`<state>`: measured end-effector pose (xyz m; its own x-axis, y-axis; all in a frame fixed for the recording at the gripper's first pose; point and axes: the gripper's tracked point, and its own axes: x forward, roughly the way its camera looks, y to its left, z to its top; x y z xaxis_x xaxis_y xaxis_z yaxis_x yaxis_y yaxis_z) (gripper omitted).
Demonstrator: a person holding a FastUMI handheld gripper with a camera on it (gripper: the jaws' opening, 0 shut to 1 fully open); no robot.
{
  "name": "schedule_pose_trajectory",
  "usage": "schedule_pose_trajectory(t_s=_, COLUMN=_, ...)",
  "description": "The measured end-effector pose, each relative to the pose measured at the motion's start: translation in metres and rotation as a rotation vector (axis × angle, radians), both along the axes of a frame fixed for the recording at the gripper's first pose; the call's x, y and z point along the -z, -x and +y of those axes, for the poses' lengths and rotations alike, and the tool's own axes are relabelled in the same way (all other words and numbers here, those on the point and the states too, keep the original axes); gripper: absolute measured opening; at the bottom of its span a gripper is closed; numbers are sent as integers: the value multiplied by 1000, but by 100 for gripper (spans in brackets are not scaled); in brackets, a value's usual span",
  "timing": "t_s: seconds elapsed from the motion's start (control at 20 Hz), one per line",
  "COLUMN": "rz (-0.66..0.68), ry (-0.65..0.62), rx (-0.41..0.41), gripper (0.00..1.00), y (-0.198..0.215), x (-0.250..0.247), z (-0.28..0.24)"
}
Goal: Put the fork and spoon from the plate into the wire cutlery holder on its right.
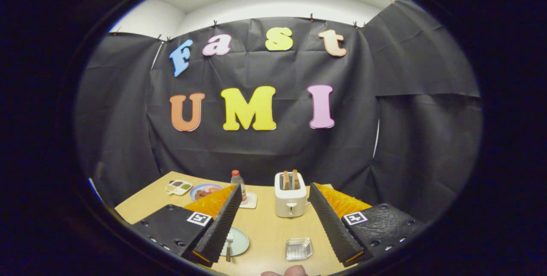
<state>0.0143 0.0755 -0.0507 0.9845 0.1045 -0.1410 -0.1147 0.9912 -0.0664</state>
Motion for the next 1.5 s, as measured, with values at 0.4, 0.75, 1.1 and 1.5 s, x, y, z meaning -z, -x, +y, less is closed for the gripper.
schedule_pose_trajectory(t_s=0.4, rz=170, ry=44, rx=-78, gripper=96, y=-13, x=85, z=60)
schedule_pose_trajectory(t_s=0.75, rz=358, ry=160, rx=-123, gripper=96, y=-27, x=190, z=100)
schedule_pose_trajectory(t_s=1.1, rz=588, ry=241, rx=-124, gripper=96, y=-29, x=313, z=117)
schedule_pose_trajectory(t_s=1.5, rz=739, ry=271, rx=-125, gripper=71, y=-38, x=379, z=127)
